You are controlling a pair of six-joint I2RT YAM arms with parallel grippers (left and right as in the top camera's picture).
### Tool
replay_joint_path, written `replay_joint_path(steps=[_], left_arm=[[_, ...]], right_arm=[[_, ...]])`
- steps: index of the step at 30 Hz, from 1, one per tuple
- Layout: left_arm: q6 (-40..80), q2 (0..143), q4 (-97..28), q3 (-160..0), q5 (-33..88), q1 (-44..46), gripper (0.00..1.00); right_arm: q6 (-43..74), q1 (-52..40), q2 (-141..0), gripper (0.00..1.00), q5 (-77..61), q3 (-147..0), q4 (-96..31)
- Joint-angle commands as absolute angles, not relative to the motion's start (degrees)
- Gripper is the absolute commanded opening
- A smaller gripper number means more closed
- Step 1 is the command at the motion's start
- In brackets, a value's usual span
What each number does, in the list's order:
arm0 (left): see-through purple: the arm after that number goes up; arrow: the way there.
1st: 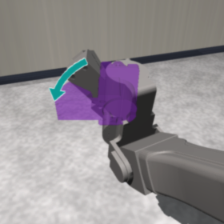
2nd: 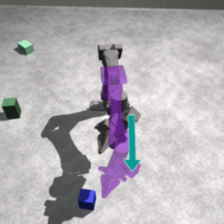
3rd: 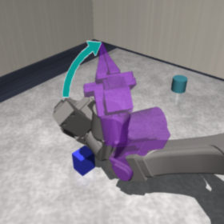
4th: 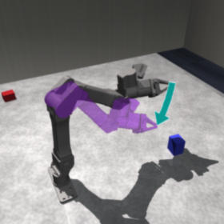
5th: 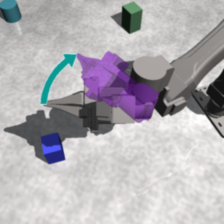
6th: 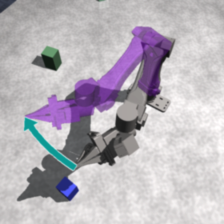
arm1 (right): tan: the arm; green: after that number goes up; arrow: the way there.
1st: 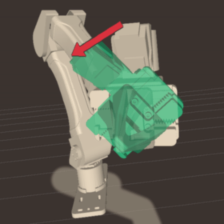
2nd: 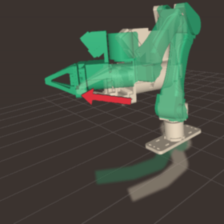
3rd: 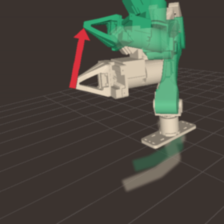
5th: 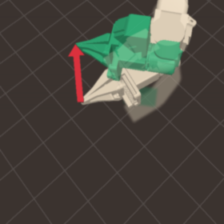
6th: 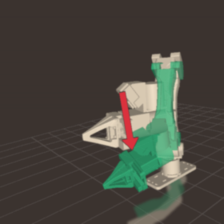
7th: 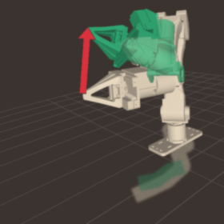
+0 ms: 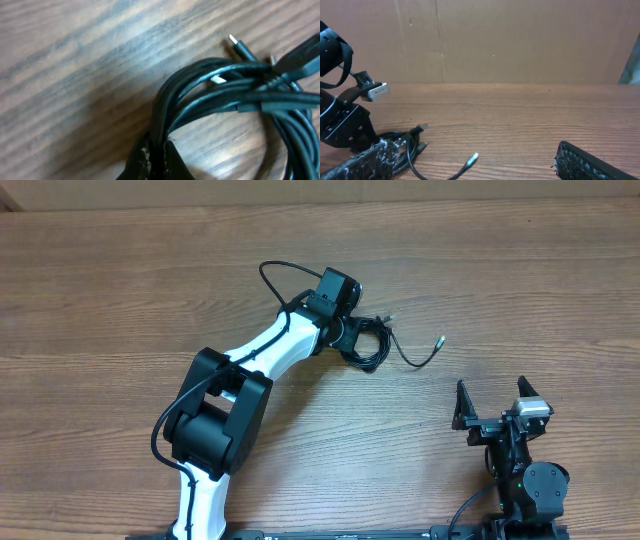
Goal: Untangle cables
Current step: 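Lower the left gripper and close it on the cable coil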
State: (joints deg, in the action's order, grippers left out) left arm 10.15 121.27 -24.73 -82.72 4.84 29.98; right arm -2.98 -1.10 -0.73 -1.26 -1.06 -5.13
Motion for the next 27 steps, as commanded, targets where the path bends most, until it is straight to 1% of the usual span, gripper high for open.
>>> replay_joint_path(steps=[1,4,6,9,13,14,15,17,18,19,20,21,22,23,24,25,26,27], left_arm=[[10.3,120.0,-30.8,-84.6,3.6,29.6,0.04],[11.4,117.3,-39.3,-87.1,1.3,29.0,0.04],[15.2,115.4,-46.1,-89.1,-2.3,28.6,0.04],[24.4,112.1,-56.1,-91.4,-6.6,28.1,0.04],[39.5,108.6,-64.0,-91.7,-4.5,27.2,0.04],[42.6,108.2,-64.9,-91.7,-3.7,27.1,0.10],[45.8,108.1,-65.7,-91.7,-2.4,27.1,0.23],[49.7,108.2,-66.3,-91.5,0.6,27.1,0.62],[50.0,108.2,-66.2,-91.3,2.4,27.1,0.76],[49.9,108.3,-66.2,-91.2,3.6,27.2,0.85],[49.5,108.3,-66.2,-91.1,4.1,27.3,0.89],[48.5,108.3,-66.2,-91.1,4.1,27.4,0.92],[46.6,108.3,-66.2,-91.1,3.9,27.4,0.92],[44.5,108.3,-66.2,-91.1,3.8,27.4,0.90],[41.4,108.3,-66.1,-91.1,3.3,27.4,0.85],[38.0,108.3,-66.1,-91.1,1.9,27.4,0.82],[34.9,108.3,-66.1,-91.1,0.2,27.4,0.81],[31.3,108.3,-66.2,-91.1,-2.2,27.4,0.78]], right_arm=[[-3.1,-0.8,-0.2,1.00,-1.3,-0.5,-4.8],[-3.1,-0.8,-0.2,1.00,-1.3,-0.5,-4.8],[-3.1,-0.8,-0.2,1.00,-1.3,-0.5,-4.8],[-3.1,-0.8,-0.2,1.00,-1.3,-0.5,-4.8],[-3.1,-0.8,-0.2,1.00,-1.3,-0.5,-4.8],[-3.1,-0.8,-0.2,1.00,-1.3,-0.5,-4.8],[-3.1,-0.8,-0.2,1.00,-1.3,-0.5,-4.8],[-3.1,-0.8,-0.2,1.00,-1.3,-0.5,-4.8],[-3.1,-0.8,-0.2,1.00,-1.3,-0.5,-4.8],[-3.1,-0.8,-0.2,1.00,-1.3,-0.5,-4.8],[-3.1,-0.8,-0.2,1.00,-1.3,-0.5,-4.8],[-3.1,-0.8,-0.2,1.00,-1.3,-0.5,-4.8],[-3.1,-0.8,-0.2,1.00,-1.3,-0.5,-4.8],[-3.1,-0.8,-0.2,1.00,-1.3,-0.5,-4.8],[-3.1,-0.8,-0.2,1.00,-1.3,-0.5,-4.8],[-3.1,-0.8,-0.2,1.00,-1.3,-0.5,-4.8],[-3.1,-0.8,-0.2,1.00,-1.3,-0.5,-4.8],[-3.1,-0.8,-0.2,1.00,-1.3,-0.5,-4.8]])
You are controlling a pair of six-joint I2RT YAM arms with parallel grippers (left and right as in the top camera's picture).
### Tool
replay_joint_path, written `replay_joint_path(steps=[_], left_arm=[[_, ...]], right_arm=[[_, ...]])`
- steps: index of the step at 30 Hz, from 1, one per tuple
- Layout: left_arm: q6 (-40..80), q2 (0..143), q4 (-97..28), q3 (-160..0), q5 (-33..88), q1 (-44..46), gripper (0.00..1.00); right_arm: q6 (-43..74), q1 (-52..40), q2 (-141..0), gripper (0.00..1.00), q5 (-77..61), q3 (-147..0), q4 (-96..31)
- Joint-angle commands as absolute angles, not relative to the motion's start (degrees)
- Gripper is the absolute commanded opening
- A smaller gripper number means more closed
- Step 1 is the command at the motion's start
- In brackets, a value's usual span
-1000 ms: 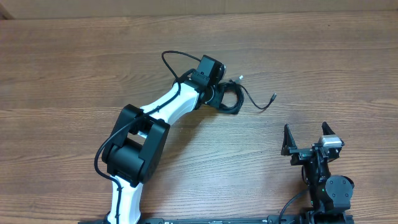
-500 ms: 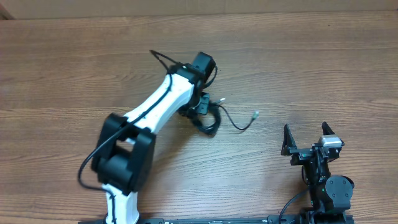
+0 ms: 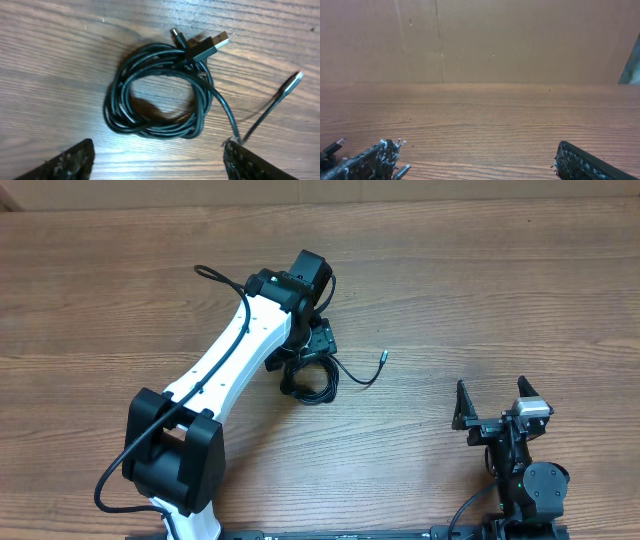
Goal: Untangle cables
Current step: 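Lower the left gripper and close it on the cable coil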
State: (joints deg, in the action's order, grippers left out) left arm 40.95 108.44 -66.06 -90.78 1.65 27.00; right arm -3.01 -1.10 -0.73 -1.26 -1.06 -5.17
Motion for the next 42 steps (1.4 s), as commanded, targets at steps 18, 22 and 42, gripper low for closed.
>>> replay_joint_path(steps=[18,22,42], left_arm=[[52.3,108.3,-67.6,-83.2,9.3,27.3,0.81],[65.5,108.3,-66.4,-80.4,8.4,28.2,1.00],[78.9,108.3,-44.9,-66.2,1.6,30.5,0.04]], right_arm=[[-3.1,-0.8,-0.2,1.00,-1.3,-0.5,-4.8],[-3.1,-0.8,-0.2,1.00,-1.3,-0.5,-4.8],[-3.1,-0.8,-0.2,1.00,-1.3,-0.5,-4.8]])
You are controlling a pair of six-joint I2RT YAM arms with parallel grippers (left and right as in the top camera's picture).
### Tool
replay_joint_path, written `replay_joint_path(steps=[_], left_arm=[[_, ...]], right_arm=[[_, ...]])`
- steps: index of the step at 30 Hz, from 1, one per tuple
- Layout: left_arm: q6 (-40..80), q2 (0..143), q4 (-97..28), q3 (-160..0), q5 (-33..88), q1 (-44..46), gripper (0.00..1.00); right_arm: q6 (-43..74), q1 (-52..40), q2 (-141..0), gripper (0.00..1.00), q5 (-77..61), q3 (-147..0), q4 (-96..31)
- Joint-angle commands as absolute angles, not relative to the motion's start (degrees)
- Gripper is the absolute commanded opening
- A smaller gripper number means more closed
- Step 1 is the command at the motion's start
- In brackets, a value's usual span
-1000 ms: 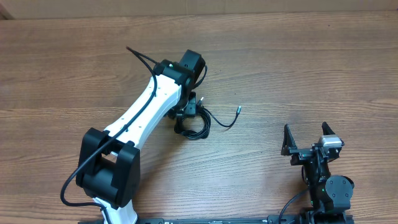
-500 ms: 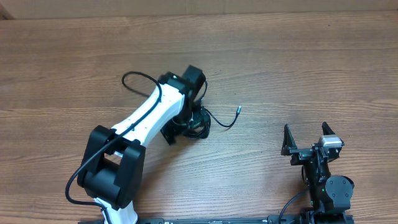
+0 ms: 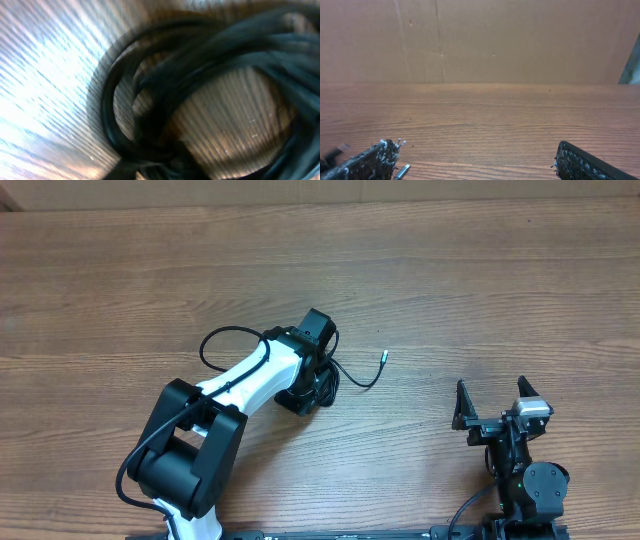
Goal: Untangle cables
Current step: 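Lower the left gripper and close it on the cable coil, then lift the cable coil with the left gripper and pull it left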
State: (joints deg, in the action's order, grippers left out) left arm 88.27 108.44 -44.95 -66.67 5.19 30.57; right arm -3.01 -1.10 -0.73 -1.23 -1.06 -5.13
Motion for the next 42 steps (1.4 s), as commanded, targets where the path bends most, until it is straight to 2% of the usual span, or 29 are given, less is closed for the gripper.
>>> replay_joint_path(steps=[1,5,8,11,12,13,14,15,18,22,24,27,31,33,38,39,40,42], left_arm=[[72.8,108.3,-44.7,-66.3,1.0,30.1,0.04],[44.0,108.3,-44.0,-68.6,0.7,27.9,0.04],[21.4,108.3,-47.3,-72.2,0.3,26.2,0.15],[11.5,108.3,-51.5,-75.3,-4.4,25.0,0.32],[11.4,108.3,-52.7,-76.3,-7.8,24.7,0.41],[11.9,108.3,-53.5,-77.1,-10.6,24.5,0.59],[13.1,108.3,-54.0,-77.7,-11.9,24.4,0.90],[15.1,108.3,-54.3,-78.3,-11.9,24.3,1.00],[22.2,108.3,-55.1,-78.7,-5.8,24.3,1.00],[38.5,108.3,-57.2,-77.5,11.9,24.4,0.99],[41.4,108.3,-57.1,-76.6,17.4,24.6,0.99],[52.0,108.3,-57.0,-74.7,16.3,25.1,1.00],[72.0,108.3,-55.5,-70.5,14.3,25.6,0.98],[78.0,108.3,-53.5,-68.2,14.4,26.1,0.93],[88.0,108.3,-46.0,-63.0,14.4,28.6,0.92],[89.0,108.3,-44.4,-62.3,14.4,29.1,0.87],[89.4,108.3,-42.4,-61.6,14.2,29.6,0.66],[89.2,108.3,-40.3,-61.1,12.2,30.3,0.36]], right_arm=[[-3.1,-0.8,-0.2,1.00,-1.3,-0.5,-4.8],[-3.1,-0.8,-0.2,1.00,-1.3,-0.5,-4.8],[-3.1,-0.8,-0.2,1.00,-1.3,-0.5,-4.8],[-3.1,-0.8,-0.2,1.00,-1.3,-0.5,-4.8],[-3.1,-0.8,-0.2,1.00,-1.3,-0.5,-4.8],[-3.1,-0.8,-0.2,1.00,-1.3,-0.5,-4.8],[-3.1,-0.8,-0.2,1.00,-1.3,-0.5,-4.8],[-3.1,-0.8,-0.2,1.00,-1.3,-0.5,-4.8],[-3.1,-0.8,-0.2,1.00,-1.3,-0.5,-4.8],[-3.1,-0.8,-0.2,1.00,-1.3,-0.5,-4.8],[-3.1,-0.8,-0.2,1.00,-1.3,-0.5,-4.8],[-3.1,-0.8,-0.2,1.00,-1.3,-0.5,-4.8],[-3.1,-0.8,-0.2,1.00,-1.3,-0.5,-4.8],[-3.1,-0.8,-0.2,1.00,-1.3,-0.5,-4.8],[-3.1,-0.8,-0.2,1.00,-1.3,-0.5,-4.8],[-3.1,-0.8,-0.2,1.00,-1.3,-0.5,-4.8],[-3.1,-0.8,-0.2,1.00,-1.3,-0.5,-4.8],[-3.1,-0.8,-0.2,1.00,-1.3,-0.5,-4.8]])
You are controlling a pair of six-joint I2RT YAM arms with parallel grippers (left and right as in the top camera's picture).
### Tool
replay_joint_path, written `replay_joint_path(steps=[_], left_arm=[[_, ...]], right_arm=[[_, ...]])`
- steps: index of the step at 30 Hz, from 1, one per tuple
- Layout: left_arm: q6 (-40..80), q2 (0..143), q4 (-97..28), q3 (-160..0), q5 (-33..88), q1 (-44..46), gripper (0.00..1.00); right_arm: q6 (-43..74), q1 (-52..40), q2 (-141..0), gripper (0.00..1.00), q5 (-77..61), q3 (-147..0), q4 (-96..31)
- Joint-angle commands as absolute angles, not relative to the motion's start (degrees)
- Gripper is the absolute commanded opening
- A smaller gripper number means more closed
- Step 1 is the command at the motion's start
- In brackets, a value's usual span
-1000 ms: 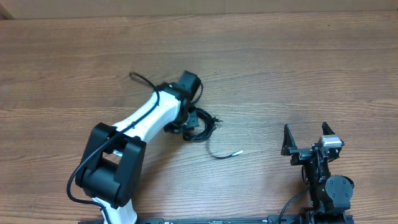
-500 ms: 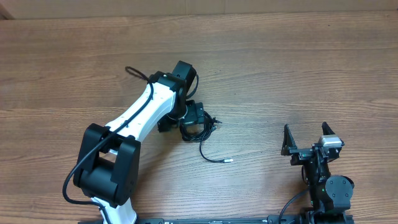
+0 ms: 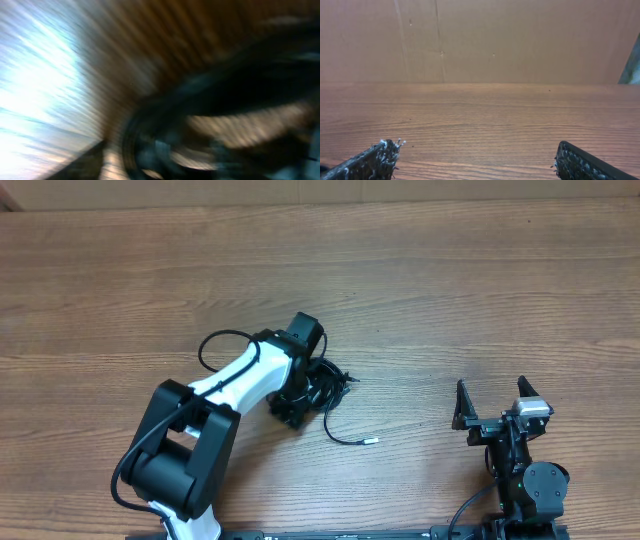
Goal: Untangle cables
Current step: 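Lift the cable coil with the left gripper and pull it left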
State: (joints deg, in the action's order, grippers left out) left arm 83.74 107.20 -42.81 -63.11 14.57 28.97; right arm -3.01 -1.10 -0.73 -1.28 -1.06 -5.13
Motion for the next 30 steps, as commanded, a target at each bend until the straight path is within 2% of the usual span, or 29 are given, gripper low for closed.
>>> replay_joint_path(steps=[1,2,7,12,17,21,24,30], left_arm=[[88.6,108.3,-40.2,-61.1,10.6,30.4,0.20],[87.8,108.3,-40.3,-61.1,9.3,30.4,0.05],[73.1,107.5,-42.7,-63.3,6.2,27.1,0.04],[60.8,103.0,-52.8,-68.8,0.2,20.9,0.04],[38.1,95.7,-54.7,-73.2,0.9,16.5,0.04],[18.6,89.4,-53.8,-73.5,8.6,15.4,0.04],[12.4,86.8,-54.6,-73.5,12.4,15.4,0.04],[12.0,86.3,-55.6,-73.3,12.8,15.4,0.04]], right_arm=[[-3.1,-0.8,-0.2,1.00,-1.3,-0.5,-4.8],[-3.1,-0.8,-0.2,1.00,-1.3,-0.5,-4.8],[-3.1,-0.8,-0.2,1.00,-1.3,-0.5,-4.8],[-3.1,-0.8,-0.2,1.00,-1.3,-0.5,-4.8],[-3.1,-0.8,-0.2,1.00,-1.3,-0.5,-4.8],[-3.1,-0.8,-0.2,1.00,-1.3,-0.5,-4.8],[-3.1,-0.8,-0.2,1.00,-1.3,-0.5,-4.8],[-3.1,-0.8,-0.2,1.00,-1.3,-0.5,-4.8]])
